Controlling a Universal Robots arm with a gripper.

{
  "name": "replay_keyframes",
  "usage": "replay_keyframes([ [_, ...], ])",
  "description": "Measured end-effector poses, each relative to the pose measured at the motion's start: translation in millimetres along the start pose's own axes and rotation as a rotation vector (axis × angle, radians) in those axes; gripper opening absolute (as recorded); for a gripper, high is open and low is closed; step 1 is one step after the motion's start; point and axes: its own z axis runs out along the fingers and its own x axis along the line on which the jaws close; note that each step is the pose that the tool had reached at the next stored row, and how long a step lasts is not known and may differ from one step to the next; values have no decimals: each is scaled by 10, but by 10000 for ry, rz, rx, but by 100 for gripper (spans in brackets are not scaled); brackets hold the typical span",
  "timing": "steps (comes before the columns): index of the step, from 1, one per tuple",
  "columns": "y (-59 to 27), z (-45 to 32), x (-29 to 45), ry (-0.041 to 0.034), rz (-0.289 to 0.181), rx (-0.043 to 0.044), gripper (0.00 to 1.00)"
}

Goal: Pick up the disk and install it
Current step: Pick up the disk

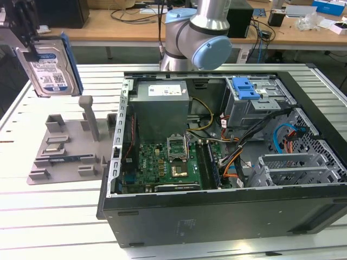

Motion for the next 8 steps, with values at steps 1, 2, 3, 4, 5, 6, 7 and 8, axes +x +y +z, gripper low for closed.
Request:
replay_keyframes([
  [1, 1, -21, -2, 0, 0, 0, 37],
  [2, 2, -42, -4, -1, 0, 1, 37],
  [3, 2, -61, -5, 0, 0, 0, 37],
  [4, 3, -83, -7, 0, -1, 0, 37],
  [5, 4, -111, -9, -1, 0, 1, 37],
  [6, 5, -130, -10, 0, 0, 0, 37],
  [7, 7, -166, -13, 0, 0, -1, 37],
  [8, 7, -187, -14, 0, 0, 0, 37],
])
